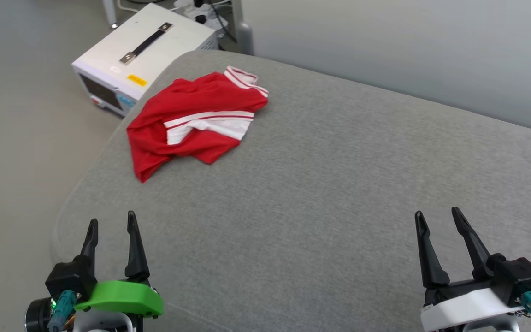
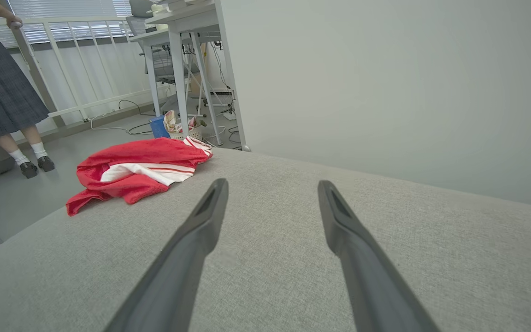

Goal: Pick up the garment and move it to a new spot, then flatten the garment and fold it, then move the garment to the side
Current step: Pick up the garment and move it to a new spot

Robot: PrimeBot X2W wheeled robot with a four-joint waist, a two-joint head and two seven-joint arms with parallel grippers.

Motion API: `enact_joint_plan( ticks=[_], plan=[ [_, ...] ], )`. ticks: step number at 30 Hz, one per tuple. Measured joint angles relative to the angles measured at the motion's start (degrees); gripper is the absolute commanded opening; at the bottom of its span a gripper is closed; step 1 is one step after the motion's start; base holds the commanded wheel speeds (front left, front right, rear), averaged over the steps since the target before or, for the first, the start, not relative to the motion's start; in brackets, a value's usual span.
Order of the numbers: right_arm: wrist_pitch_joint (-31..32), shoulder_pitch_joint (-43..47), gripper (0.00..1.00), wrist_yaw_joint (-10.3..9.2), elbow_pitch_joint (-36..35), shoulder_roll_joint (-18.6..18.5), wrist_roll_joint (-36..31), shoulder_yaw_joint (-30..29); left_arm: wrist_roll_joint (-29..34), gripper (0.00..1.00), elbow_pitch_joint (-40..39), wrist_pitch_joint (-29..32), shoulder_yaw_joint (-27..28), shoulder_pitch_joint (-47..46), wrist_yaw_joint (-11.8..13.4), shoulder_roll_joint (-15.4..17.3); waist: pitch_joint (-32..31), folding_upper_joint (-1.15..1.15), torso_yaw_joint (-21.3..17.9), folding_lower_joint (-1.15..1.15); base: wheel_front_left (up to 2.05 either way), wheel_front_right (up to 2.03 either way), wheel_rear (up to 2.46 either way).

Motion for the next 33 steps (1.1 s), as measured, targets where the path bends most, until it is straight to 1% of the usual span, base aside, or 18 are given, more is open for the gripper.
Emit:
enact_joint_plan(
  ticks=[6,11,14,18,21,23,24,25,27,29,33],
  plan=[
    [-0.6,0.0,1.0,-0.01,-0.2,0.0,0.0,0.5,-1.4,1.0,0.5,-0.6,0.6,-0.1,0.1,0.0,0.7,0.0,4.2,0.0,0.0,0.0,0.0],
    [-0.6,-0.1,1.0,-0.01,-0.2,0.0,0.0,0.8,-1.5,1.0,1.1,-0.6,0.9,-0.3,-0.3,0.0,1.3,0.0,6.0,0.0,0.0,0.0,0.0],
    [-0.6,-0.6,1.0,-0.01,-0.2,0.0,0.0,1.1,-1.6,1.0,2.0,-0.6,1.7,-2.0,-2.1,0.0,1.9,0.0,5.9,0.0,0.0,0.0,0.0],
    [-0.6,-1.4,1.0,-0.01,-0.6,-0.5,-0.4,1.3,-0.4,1.0,3.3,-0.6,3.0,-8.2,-5.2,0.8,3.0,0.0,5.1,0.0,0.0,0.0,0.0],
    [-0.6,-2.7,1.0,-0.01,-1.0,-1.5,-0.5,1.3,0.1,1.0,5.3,-0.6,3.2,-14.7,-6.7,3.3,4.3,0.0,4.3,0.0,0.0,0.0,0.0],
    [-0.7,-3.8,1.0,0.0,-1.4,-2.1,-0.6,1.5,-1.8,1.0,7.7,-0.6,2.8,-19.4,-7.3,5.3,5.3,0.0,3.6,0.0,0.0,0.0,0.0],
    [-0.7,-4.4,1.0,-0.01,-1.6,-2.4,-0.7,1.6,-2.7,1.0,9.3,-0.6,1.9,-21.9,-7.5,6.8,5.9,0.0,3.2,0.0,0.0,0.0,0.0],
    [-0.8,-5.0,1.0,-0.01,-1.8,-2.9,-0.8,1.8,-3.5,1.0,10.6,-0.6,0.6,-24.3,-7.6,8.4,6.6,0.0,2.7,0.0,0.0,0.0,0.0],
    [-0.8,-6.0,1.0,-0.01,-2.3,-3.5,-0.8,1.7,-7.1,1.0,12.3,-0.6,-2.1,-28.7,-7.6,11.4,7.8,0.0,1.9,0.0,0.0,0.0,0.0],
    [-0.8,-6.9,1.0,0.0,-2.8,-4.3,-0.9,1.6,-10.1,1.0,14.3,-0.2,-5.7,-33.4,-7.7,15.3,9.2,0.0,0.9,0.0,0.0,0.0,0.0],
    [-0.8,-9.0,1.0,-0.01,-3.9,-5.5,-1.2,1.9,-17.1,1.0,18.8,4.0,-11.3,-41.7,-7.7,21.3,12.1,0.0,-1.1,0.0,0.0,0.0,0.0]
  ],
)
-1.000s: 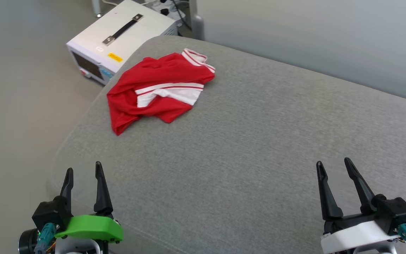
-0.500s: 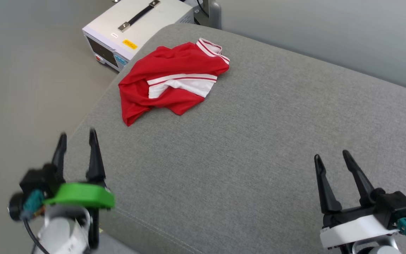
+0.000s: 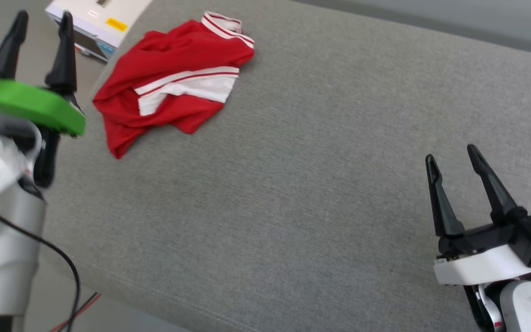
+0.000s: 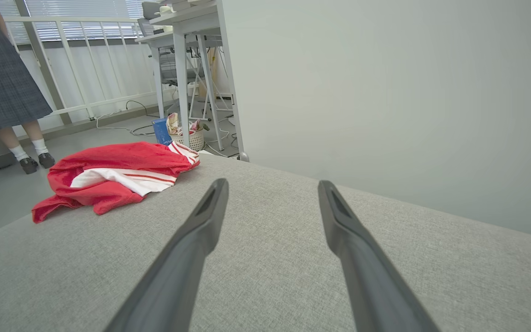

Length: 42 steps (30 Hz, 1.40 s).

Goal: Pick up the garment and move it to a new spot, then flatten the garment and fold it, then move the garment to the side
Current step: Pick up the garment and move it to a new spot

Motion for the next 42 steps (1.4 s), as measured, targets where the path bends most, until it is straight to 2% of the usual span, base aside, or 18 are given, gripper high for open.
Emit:
enact_joint_plan(
  ticks=[5,10,15,17,23,30,34,35,36,42],
  plan=[
    [0.0,-1.9,1.0,0.0,-1.3,-1.0,-0.2,0.3,-8.6,1.0,2.8,9.5,-9.5,-7.6,0.0,6.1,3.2,0.0,-2.7,0.0,0.0,0.0,0.0],
    [0.0,-2.7,1.0,0.01,-2.4,-1.6,-0.6,0.3,-19.0,1.0,3.2,23.6,-19.4,-12.1,0.0,11.2,6.0,0.0,-5.4,0.0,0.0,0.0,0.0],
    [0.0,-3.4,1.0,0.0,-3.0,-2.4,-0.6,0.3,-24.2,1.0,3.4,35.3,-27.2,-15.9,0.0,15.4,8.7,0.0,-7.4,0.0,0.0,0.0,0.0],
    [0.0,-3.7,1.0,0.01,-3.3,-2.8,-0.6,0.2,-25.7,1.0,4.3,39.6,-29.9,-17.2,0.0,16.0,10.0,0.0,-8.1,0.0,0.0,0.0,0.0],
    [0.0,-5.3,1.0,0.01,-3.8,-3.7,-0.6,0.1,-28.4,1.0,10.6,46.0,-33.6,-19.8,0.0,16.1,13.7,0.0,-9.9,0.0,0.0,0.0,0.0],
    [0.0,-6.1,1.0,0.0,-4.0,-3.7,-0.6,-0.3,-31.4,1.0,17.1,50.0,-36.0,-20.2,0.0,15.9,16.8,0.01,-12.6,0.0,0.0,0.0,0.0],
    [0.0,-6.0,1.0,0.0,-3.9,-3.7,-0.6,-0.7,-31.9,1.0,18.1,51.0,-37.0,-21.0,0.0,16.2,17.5,0.01,-13.3,-0.01,0.0,0.0,0.0],
    [0.0,-6.0,1.0,0.0,-3.9,-3.7,-0.6,-0.8,-32.0,0.6,18.2,51.0,-37.2,-21.1,0.0,16.2,17.6,0.01,-13.3,-0.01,0.0,0.0,0.0],
    [0.0,-6.0,1.0,0.0,-3.9,-3.7,-0.6,-0.8,-32.1,0.0,18.2,50.6,-37.7,-21.1,0.0,16.2,17.5,0.01,-13.3,-0.01,0.0,0.0,0.0],
    [0.0,-6.0,1.0,0.0,-3.5,-3.6,-0.6,-0.9,-31.2,0.0,16.6,44.1,-41.2,-21.2,0.0,16.2,15.6,0.0,-12.6,0.0,0.0,0.0,0.0]
  ],
)
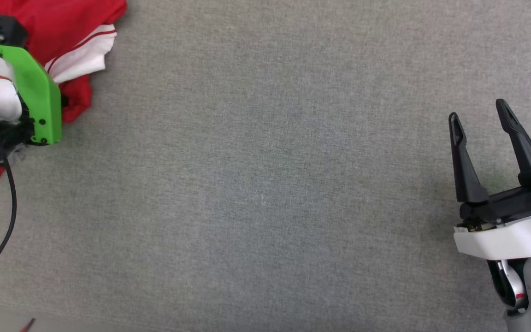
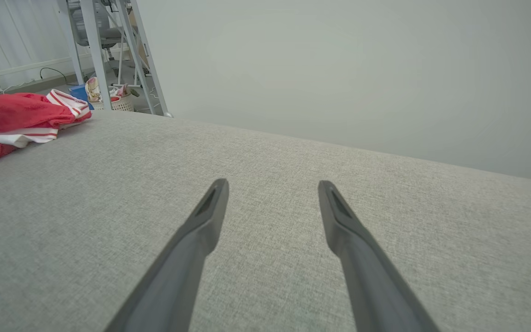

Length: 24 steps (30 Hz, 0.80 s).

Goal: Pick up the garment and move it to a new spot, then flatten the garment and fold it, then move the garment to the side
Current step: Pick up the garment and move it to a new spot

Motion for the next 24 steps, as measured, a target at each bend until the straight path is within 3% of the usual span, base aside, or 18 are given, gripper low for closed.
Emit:
enact_joint_plan(
  ticks=[7,11,14,19,24],
  plan=[
    [0.0,1.7,1.0,0.01,1.0,1.8,0.1,-0.2,0.5,0.0,-8.2,-8.3,-3.6,-0.3,0.0,2.3,-4.7,0.0,0.8,0.0,0.0,0.0,0.0],
    [0.0,2.6,1.0,0.0,1.5,3.0,0.3,-0.2,1.6,0.0,-13.5,-10.6,-6.6,-1.9,0.0,5.3,-7.8,0.0,1.1,0.0,0.0,0.0,0.0],
    [0.0,2.7,1.0,0.0,1.6,3.8,0.6,-0.3,3.3,0.0,-17.9,-11.9,-8.6,-3.9,0.0,5.9,-10.0,0.0,1.1,0.0,0.0,0.0,0.0],
    [0.0,3.2,1.0,0.0,1.7,5.6,0.8,-1.1,5.5,0.0,-26.2,-13.4,-13.6,-8.1,0.0,4.0,-13.6,0.0,-0.9,0.0,0.0,0.0,0.0],
    [0.0,3.3,1.0,0.0,1.5,6.6,1.0,-2.2,8.0,0.0,-29.7,-14.4,-17.9,-10.5,0.0,-1.3,-14.3,0.0,-4.1,0.0,0.0,0.0,0.0]
  ],
)
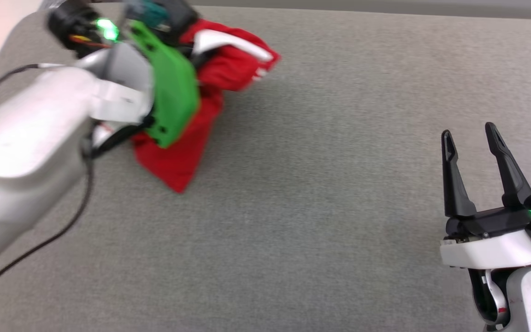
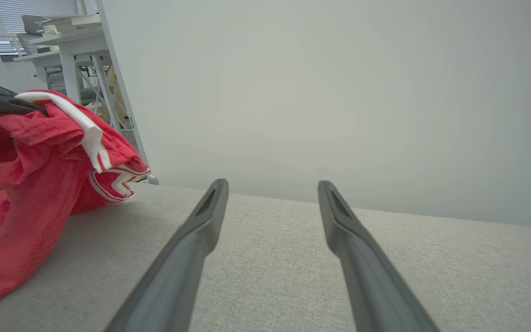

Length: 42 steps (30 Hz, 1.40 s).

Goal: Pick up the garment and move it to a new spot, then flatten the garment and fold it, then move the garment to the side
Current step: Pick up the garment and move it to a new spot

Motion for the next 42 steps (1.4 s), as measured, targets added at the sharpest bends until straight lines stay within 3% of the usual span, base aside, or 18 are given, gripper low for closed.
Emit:
enact_joint_plan(
  ticks=[5,12,17,20,22,28,29,30,34,42],
  plan=[
    [0.0,0.0,1.0,0.01,-0.3,0.8,0.1,-1.7,0.5,0.0,-1.1,-1.5,-3.9,-1.8,0.0,-7.3,0.2,0.0,-3.3,0.0,0.0,0.0,0.0],
    [0.0,-0.1,1.0,0.0,-1.4,1.8,-0.4,-6.7,2.6,0.0,1.5,-4.5,-6.1,-1.9,0.0,-20.8,2.1,0.0,-7.7,0.0,0.0,0.0,0.0],
    [0.0,-0.5,1.0,0.0,-1.9,2.1,-0.9,-9.7,7.5,0.0,2.1,-1.6,-6.2,4.2,0.0,-29.1,4.4,0.0,-9.6,0.0,0.0,0.0,0.0],
    [0.0,-0.9,1.0,0.0,-2.0,2.2,-0.9,-9.7,9.5,0.0,1.8,0.9,-6.3,9.7,0.0,-32.0,5.5,0.0,-10.6,0.0,0.0,0.0,0.0],
    [0.0,-1.6,1.0,0.01,-1.9,2.3,-0.9,-9.0,13.2,0.0,2.2,5.1,-6.4,18.4,0.0,-33.7,7.5,0.0,-11.8,0.0,0.0,0.0,0.0],
    [0.0,-2.3,1.0,0.0,-1.7,2.3,-0.9,-8.3,15.8,0.0,4.0,5.8,-6.4,22.8,0.0,-34.0,8.4,0.0,-12.1,0.0,0.0,0.0,0.0],
    [0.0,-2.3,1.0,0.0,-1.6,2.3,-0.9,-8.3,16.4,0.4,4.3,5.1,-6.4,22.9,0.0,-34.0,8.3,0.0,-12.1,0.0,0.0,0.0,0.0],
    [0.0,-2.3,1.0,0.0,-1.4,2.3,-0.9,-8.2,17.2,1.0,4.7,4.1,-6.4,23.0,0.0,-34.2,8.0,0.0,-12.0,0.0,0.0,0.0,0.0],
    [0.0,-2.1,1.0,0.0,-1.0,2.3,-1.2,-8.2,17.7,1.0,6.1,-3.4,-6.4,22.7,0.0,-34.8,6.6,0.0,-11.5,0.0,0.0,0.0,0.0],
    [0.0,1.4,1.0,0.01,-0.3,2.3,-2.5,-8.4,17.2,1.0,12.0,-25.1,-5.3,18.8,0.1,-35.9,0.8,0.0,-9.6,0.0,0.0,0.0,0.0]
  ],
)
